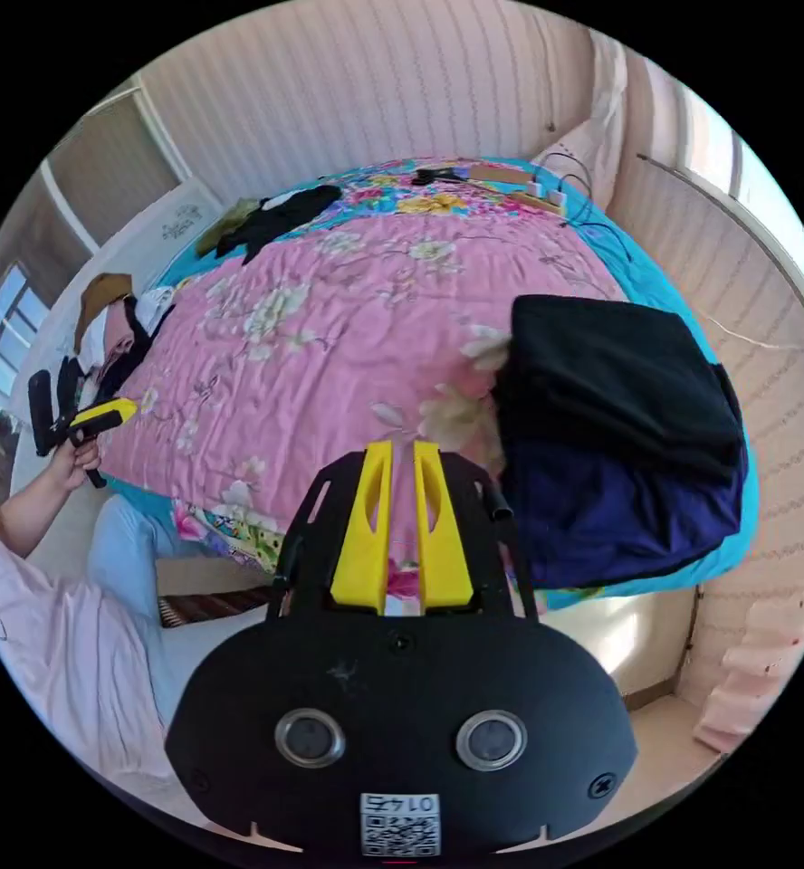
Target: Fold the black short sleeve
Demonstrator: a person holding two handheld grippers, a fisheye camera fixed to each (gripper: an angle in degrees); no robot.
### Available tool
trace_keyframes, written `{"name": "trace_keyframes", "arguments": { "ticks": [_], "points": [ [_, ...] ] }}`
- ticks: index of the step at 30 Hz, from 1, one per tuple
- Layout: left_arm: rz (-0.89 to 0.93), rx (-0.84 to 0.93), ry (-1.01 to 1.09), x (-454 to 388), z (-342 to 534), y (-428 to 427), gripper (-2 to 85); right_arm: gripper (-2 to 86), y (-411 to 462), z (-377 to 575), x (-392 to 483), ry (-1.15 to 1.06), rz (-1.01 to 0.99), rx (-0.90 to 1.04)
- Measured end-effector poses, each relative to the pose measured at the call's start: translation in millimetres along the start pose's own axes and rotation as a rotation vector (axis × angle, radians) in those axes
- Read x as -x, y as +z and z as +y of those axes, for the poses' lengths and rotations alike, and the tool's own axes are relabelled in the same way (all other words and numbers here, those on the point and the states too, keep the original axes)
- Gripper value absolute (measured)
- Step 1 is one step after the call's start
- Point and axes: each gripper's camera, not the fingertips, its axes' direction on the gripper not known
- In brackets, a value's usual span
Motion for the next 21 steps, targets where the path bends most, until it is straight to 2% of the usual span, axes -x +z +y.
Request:
{"name": "trace_keyframes", "arguments": {
  "ticks": [3, 5, 6, 8, 11, 14, 19, 21],
  "points": [
    [-0.196, -0.115, -0.159, 34.9, 82.1, -91.0, 0.1, 8.0, 43.6, -15.3, 114.5, -0.288, -0.125, 0.084],
    [-0.401, -0.252, -0.319, 56.5, 150.5, -163.0, 1.7, 8.0, 75.9, -28.9, 211.5, -0.512, -0.234, 0.164],
    [-0.445, -0.274, -0.362, 61.5, 167.7, -180.0, 1.8, 7.7, 82.4, -31.5, 236.7, -0.566, -0.245, 0.174],
    [-0.586, -0.297, -0.516, 82.9, 233.9, -239.8, 2.4, 6.8, 100.3, -35.1, 340.8, -0.775, -0.262, 0.129],
    [-0.705, -0.344, -0.670, 105.4, 310.5, -303.8, 2.7, 7.7, 121.8, -34.0, 468.8, -0.984, -0.379, 0.121],
    [-0.792, -0.401, -0.757, 120.6, 368.1, -356.6, 2.9, 8.8, 144.8, -33.8, 579.3, -1.077, -0.512, 0.177],
    [-0.846, -0.489, -0.790, 149.8, 419.7, -414.8, 4.6, 10.9, 175.9, -22.7, 726.3, -1.280, -0.550, 0.103],
    [-0.873, -0.499, -0.765, 160.2, 426.6, -431.4, 5.0, 12.8, 193.8, -18.9, 775.4, -1.341, -0.525, 0.132]
  ]
}}
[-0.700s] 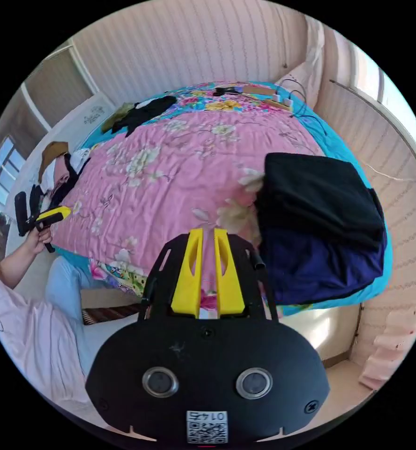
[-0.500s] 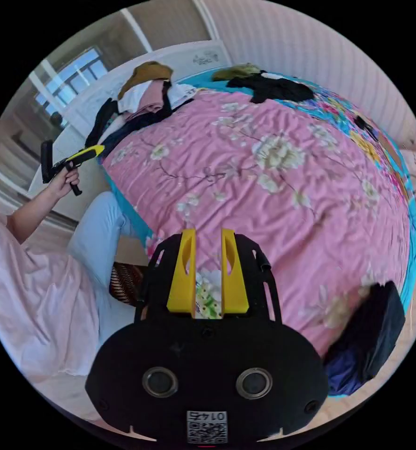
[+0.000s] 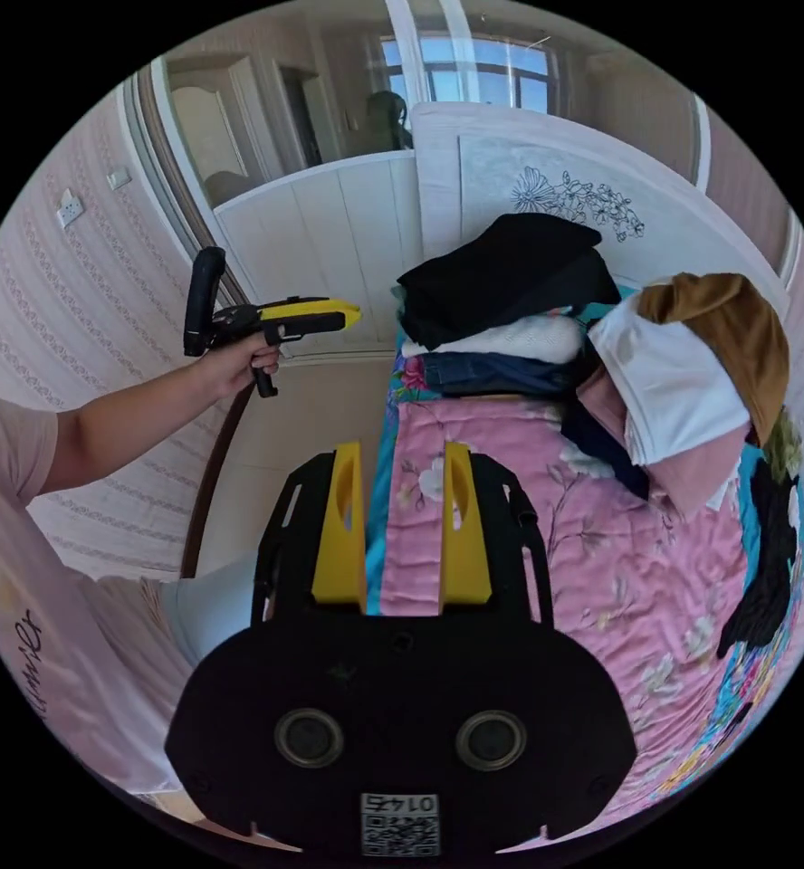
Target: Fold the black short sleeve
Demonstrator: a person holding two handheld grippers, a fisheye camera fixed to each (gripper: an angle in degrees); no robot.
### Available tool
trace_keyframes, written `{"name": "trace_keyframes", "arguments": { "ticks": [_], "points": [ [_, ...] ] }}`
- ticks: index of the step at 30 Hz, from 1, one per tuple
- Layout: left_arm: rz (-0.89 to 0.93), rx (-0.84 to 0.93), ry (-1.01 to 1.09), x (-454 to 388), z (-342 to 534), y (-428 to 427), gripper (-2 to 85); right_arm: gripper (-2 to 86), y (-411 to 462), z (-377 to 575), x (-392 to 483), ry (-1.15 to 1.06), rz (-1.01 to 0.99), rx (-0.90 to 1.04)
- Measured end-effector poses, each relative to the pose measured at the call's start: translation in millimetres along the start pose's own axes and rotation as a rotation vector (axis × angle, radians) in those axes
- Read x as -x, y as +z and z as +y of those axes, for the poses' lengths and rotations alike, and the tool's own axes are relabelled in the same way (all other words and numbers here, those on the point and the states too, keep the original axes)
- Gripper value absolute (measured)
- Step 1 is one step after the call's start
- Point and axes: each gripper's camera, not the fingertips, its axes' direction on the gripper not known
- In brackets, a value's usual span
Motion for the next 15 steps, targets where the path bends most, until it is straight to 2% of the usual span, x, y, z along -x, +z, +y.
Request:
{"name": "trace_keyframes", "arguments": {
  "ticks": [2, 6, 12, 15],
  "points": [
    [-0.025, -0.050, 0.066, 15.2, -15.9, -0.8, 5.4, 13.8, 40.1, -48.4, -0.8, -0.024, -0.002, 0.087],
    [-0.012, -0.043, 0.137, 37.5, -41.4, 8.7, 7.7, 13.6, 82.5, -97.6, -8.2, -0.004, 0.054, 0.062],
    [-0.021, 0.058, 0.146, 75.4, -72.5, 34.6, 11.6, 13.3, 140.7, -137.5, -51.6, 0.210, 0.009, 0.036],
    [0.087, 0.080, 0.079, 95.9, -80.9, 38.8, 9.3, 10.0, 165.2, -143.0, -74.5, 0.289, -0.065, 0.052]
  ]
}}
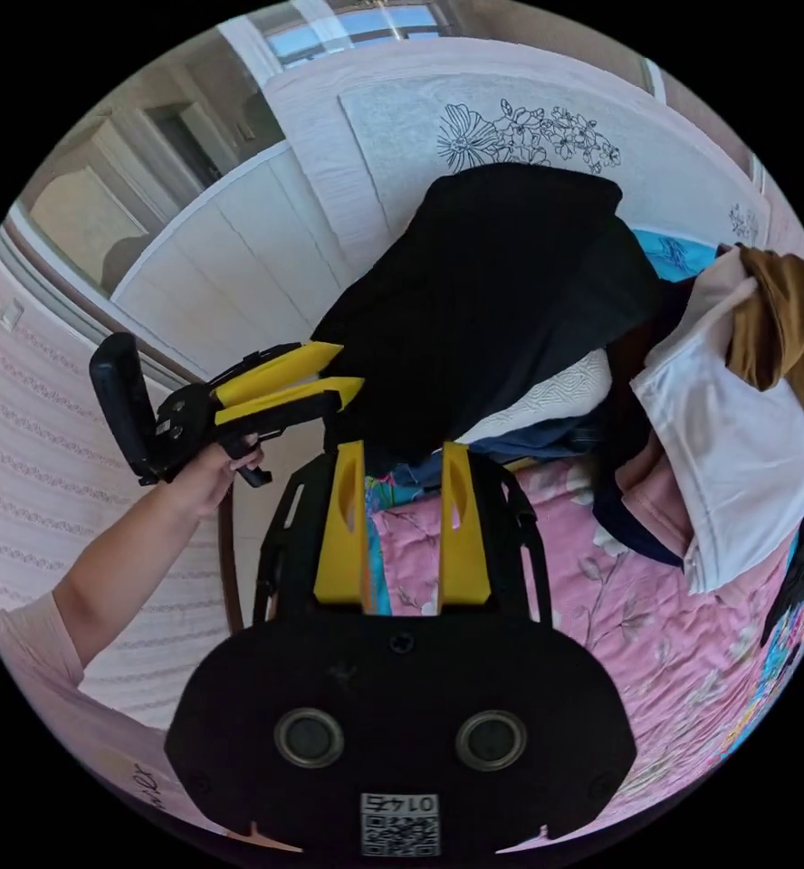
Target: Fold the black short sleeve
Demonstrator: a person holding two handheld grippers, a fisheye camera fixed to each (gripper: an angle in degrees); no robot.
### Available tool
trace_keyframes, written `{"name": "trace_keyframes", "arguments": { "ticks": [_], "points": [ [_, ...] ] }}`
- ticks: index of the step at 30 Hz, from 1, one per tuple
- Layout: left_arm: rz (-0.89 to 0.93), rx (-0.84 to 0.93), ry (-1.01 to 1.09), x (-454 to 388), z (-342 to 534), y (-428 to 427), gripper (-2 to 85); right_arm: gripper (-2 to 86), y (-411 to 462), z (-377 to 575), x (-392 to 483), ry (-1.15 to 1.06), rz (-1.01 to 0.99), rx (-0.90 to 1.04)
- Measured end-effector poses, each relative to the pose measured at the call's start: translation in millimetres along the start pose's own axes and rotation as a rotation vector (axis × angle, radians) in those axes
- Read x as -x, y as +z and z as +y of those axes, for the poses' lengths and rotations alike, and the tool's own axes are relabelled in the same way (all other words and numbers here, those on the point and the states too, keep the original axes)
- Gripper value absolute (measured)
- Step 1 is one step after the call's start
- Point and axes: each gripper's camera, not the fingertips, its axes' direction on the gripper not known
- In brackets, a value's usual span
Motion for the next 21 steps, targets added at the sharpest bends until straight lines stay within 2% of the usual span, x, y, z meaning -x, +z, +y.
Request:
{"name": "trace_keyframes", "arguments": {
  "ticks": [2, 4, 9, 14, 18, 21],
  "points": [
    [-0.001, 0.008, -0.012, 4.6, -7.1, -8.8, 1.8, 3.8, 8.3, -2.2, -15.0, 0.043, -0.088, 0.013],
    [-0.033, 0.004, 0.025, 0.0, -14.4, -18.0, 0.1, 2.3, 4.2, 3.1, -22.1, 0.029, -0.111, -0.029],
    [0.032, -0.161, 0.093, -15.4, -44.9, -66.8, -0.9, 0.9, -37.4, 29.8, -39.3, -0.036, -0.187, -0.166],
    [0.126, -0.370, 0.279, -65.9, -94.2, -127.9, -1.0, 0.5, -121.8, 93.9, -60.2, -0.114, -0.333, -0.412],
    [0.191, -0.403, 0.429, -115.1, -128.4, -139.7, -1.0, 0.5, -169.1, 151.7, -69.2, -0.188, -0.338, -0.509],
    [0.261, -0.380, 0.550, -165.8, -151.6, -128.9, -1.0, 0.4, -198.6, 205.2, -79.6, -0.210, -0.269, -0.543]
  ]
}}
